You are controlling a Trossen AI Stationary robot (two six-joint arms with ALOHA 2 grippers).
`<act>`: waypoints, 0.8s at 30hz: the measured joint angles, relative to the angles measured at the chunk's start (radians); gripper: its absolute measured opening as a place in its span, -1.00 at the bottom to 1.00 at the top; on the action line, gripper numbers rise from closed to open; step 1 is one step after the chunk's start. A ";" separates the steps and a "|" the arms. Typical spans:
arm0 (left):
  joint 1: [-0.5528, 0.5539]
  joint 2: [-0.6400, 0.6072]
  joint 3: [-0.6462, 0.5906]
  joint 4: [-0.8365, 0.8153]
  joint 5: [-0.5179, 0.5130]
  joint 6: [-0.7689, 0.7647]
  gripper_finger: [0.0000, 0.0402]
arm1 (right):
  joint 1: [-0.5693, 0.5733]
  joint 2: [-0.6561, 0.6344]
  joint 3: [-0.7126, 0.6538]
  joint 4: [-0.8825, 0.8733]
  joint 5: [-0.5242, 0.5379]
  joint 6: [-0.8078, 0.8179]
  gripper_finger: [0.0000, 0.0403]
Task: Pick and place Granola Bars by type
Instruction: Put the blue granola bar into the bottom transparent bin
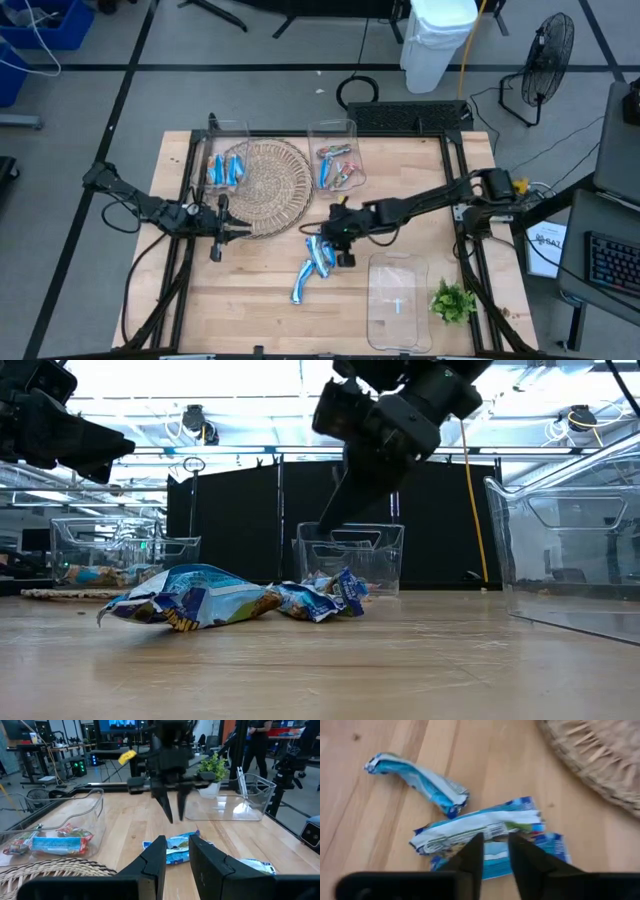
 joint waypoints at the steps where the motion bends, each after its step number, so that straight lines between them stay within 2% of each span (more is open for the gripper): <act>1: 0.000 0.000 0.000 0.000 0.000 0.000 -0.56 | 0.002 0.009 0.011 -0.011 0.001 0.002 -0.53; 6: 0.000 0.000 0.000 0.000 0.000 0.000 -0.56 | 0.001 0.019 0.024 -0.020 0.006 0.075 -0.08; 10: 0.000 0.000 0.000 0.000 0.000 0.000 -0.56 | 0.004 0.042 0.023 -0.031 0.024 0.148 0.13; 15: 0.000 0.000 0.000 0.000 0.000 0.000 -0.56 | 0.022 0.105 0.023 -0.030 0.084 0.154 0.19; 24: 0.000 0.005 0.000 -0.001 0.000 0.000 -0.56 | 0.032 0.165 0.024 -0.008 0.079 0.180 0.10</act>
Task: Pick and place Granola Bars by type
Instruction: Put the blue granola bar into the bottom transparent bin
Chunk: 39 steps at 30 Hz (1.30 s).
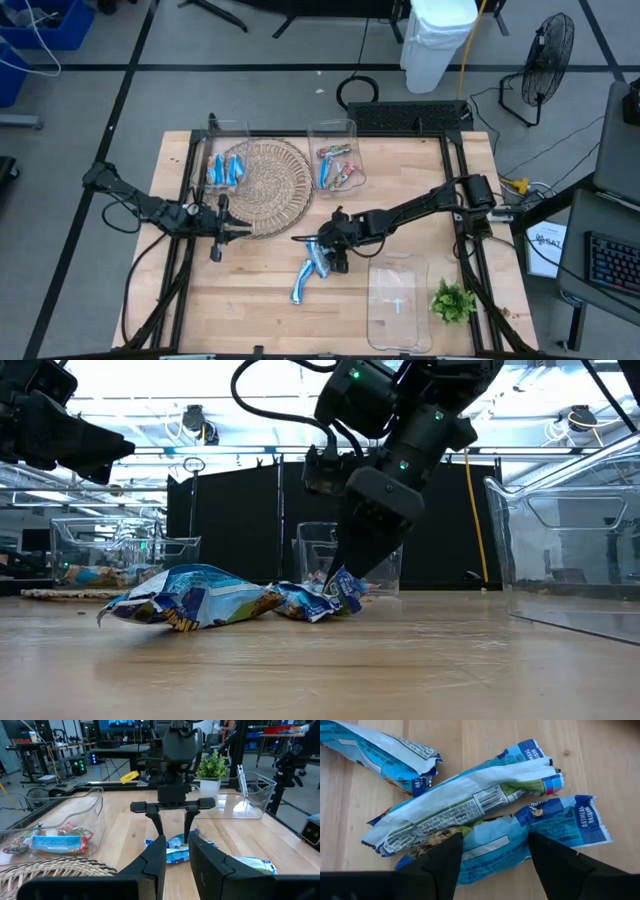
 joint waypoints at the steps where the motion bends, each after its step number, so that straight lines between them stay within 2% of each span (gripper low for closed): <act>1: 0.000 0.000 0.000 0.000 0.000 0.000 -0.56 | 0.000 -0.001 0.000 0.001 0.000 0.001 0.08; 5: 0.000 0.000 0.000 0.001 0.000 0.000 -0.56 | 0.000 -0.023 -0.001 0.001 0.000 0.027 -0.11; 8: 0.000 0.000 0.000 0.000 0.000 0.000 -0.56 | 0.000 -0.056 -0.001 0.003 -0.002 0.025 -0.40; 12: 0.000 0.000 0.000 0.001 0.000 0.000 -0.56 | 0.002 -0.095 -0.001 -0.004 -0.003 -0.020 -0.89; 14: 0.000 0.000 0.000 0.001 0.000 0.000 -0.56 | 0.006 -0.110 -0.001 -0.004 -0.003 -0.034 -0.95; 18: 0.000 0.000 0.000 0.001 0.000 0.000 -0.56 | 0.007 -0.111 -0.001 -0.022 -0.056 0.005 -0.87; 21: 0.000 0.000 0.000 0.001 0.000 0.000 -0.56 | 0.007 -0.107 -0.001 -0.032 -0.056 0.008 -0.77; 30: 0.000 0.000 0.000 0.001 0.000 0.000 -0.56 | 0.010 -0.092 -0.018 -0.009 -0.054 0.028 -0.14; 33: 0.000 0.000 0.000 0.001 0.000 0.000 -0.56 | 0.009 -0.065 -0.031 0.028 -0.053 0.046 0.01; 39: 0.000 0.000 0.000 0.001 0.000 0.000 -0.56 | 0.009 -0.037 -0.038 0.065 -0.052 0.049 0.09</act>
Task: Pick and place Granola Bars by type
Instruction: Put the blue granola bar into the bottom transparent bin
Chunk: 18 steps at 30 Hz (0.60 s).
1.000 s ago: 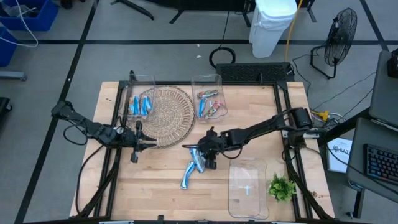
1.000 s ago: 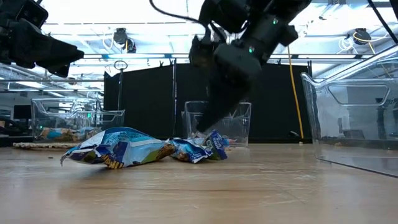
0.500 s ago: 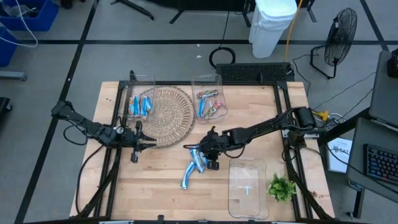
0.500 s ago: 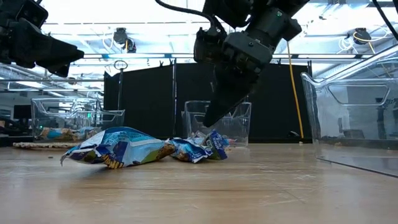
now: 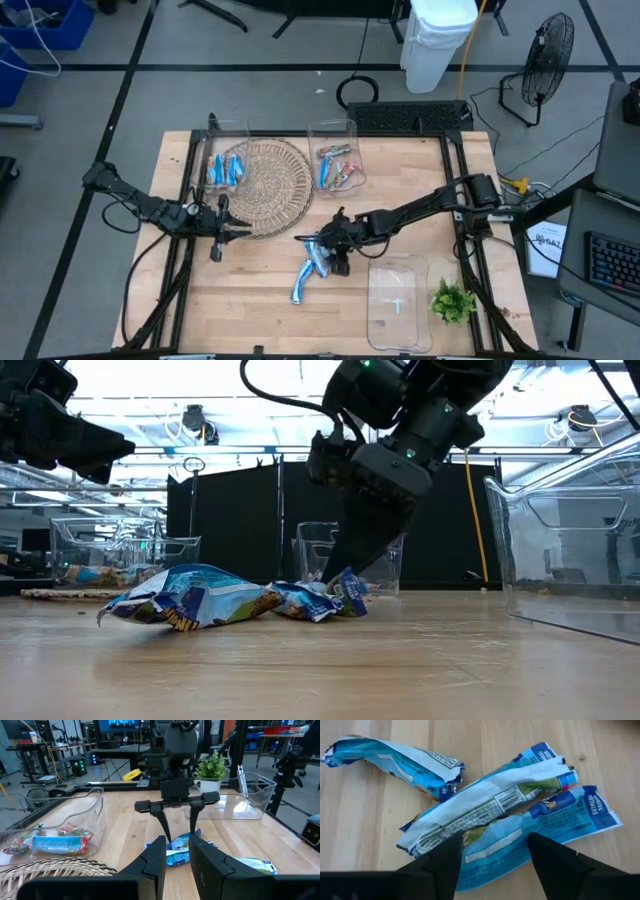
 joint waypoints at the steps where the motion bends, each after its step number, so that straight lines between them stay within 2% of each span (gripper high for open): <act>1: 0.000 0.000 0.000 -0.001 0.000 0.000 -0.56 | 0.000 0.003 0.000 0.005 0.000 0.000 0.07; 8: 0.000 0.000 0.000 0.000 0.000 0.000 -0.56 | 0.000 0.039 0.002 0.018 0.005 -0.005 -0.19; 11: 0.000 0.000 0.000 0.000 0.000 0.000 -0.56 | -0.004 0.048 0.003 0.026 0.004 -0.007 -0.40; 16: 0.000 0.000 0.000 0.000 0.000 0.000 -0.56 | -0.003 0.041 0.003 0.031 -0.001 -0.077 -0.89; 18: 0.000 0.000 0.000 0.000 0.000 0.000 -0.56 | 0.002 0.032 0.002 0.028 0.002 -0.104 -0.93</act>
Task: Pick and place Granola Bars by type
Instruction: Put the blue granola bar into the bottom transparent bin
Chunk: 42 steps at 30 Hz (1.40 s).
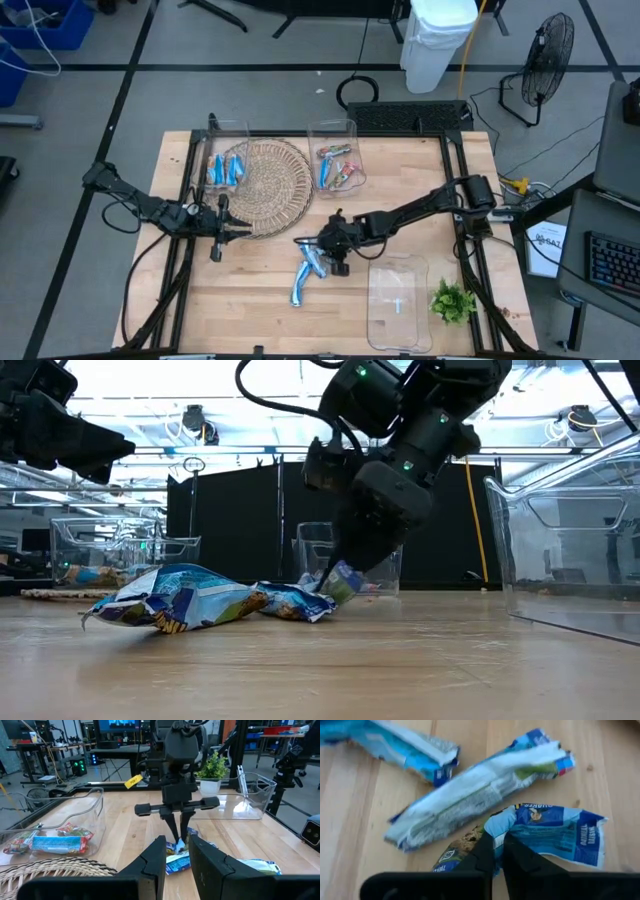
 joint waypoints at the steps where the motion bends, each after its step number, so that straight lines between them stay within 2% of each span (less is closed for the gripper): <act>1: 0.000 0.000 0.000 0.000 0.000 0.000 -0.56 | 0.001 -0.006 -0.001 -0.003 0.002 -0.006 -0.94; 10: 0.000 0.000 0.000 0.000 0.000 0.000 -0.56 | 0.031 -0.146 -0.003 -0.026 0.028 -0.106 -0.98; 13: 0.000 0.000 0.000 0.000 0.000 0.000 -0.56 | 0.050 -0.240 -0.003 -0.062 0.030 -0.131 -0.98; 18: 0.000 0.000 0.000 0.000 0.000 0.000 -0.56 | 0.104 -0.407 -0.002 -0.155 0.130 -0.145 -0.98; 23: 0.000 0.000 0.000 0.000 0.000 0.000 -0.56 | 0.185 -0.549 -0.002 -0.240 0.128 -0.128 -0.99; 28: 0.000 0.000 0.000 0.000 0.000 0.000 -0.56 | 0.286 -0.632 -0.002 -0.330 0.095 0.011 -0.96; 32: 0.000 0.000 0.000 0.000 0.000 0.000 -0.56 | 0.372 -0.662 -0.030 -0.329 0.048 0.147 -0.98; 37: 0.000 0.000 -0.001 0.000 0.000 0.000 -0.56 | 0.456 -0.670 -0.089 -0.322 -0.097 0.421 -0.98; 42: 0.000 0.000 -0.001 0.000 0.000 0.000 -0.56 | 0.508 -0.669 -0.188 -0.324 -0.101 0.696 -0.98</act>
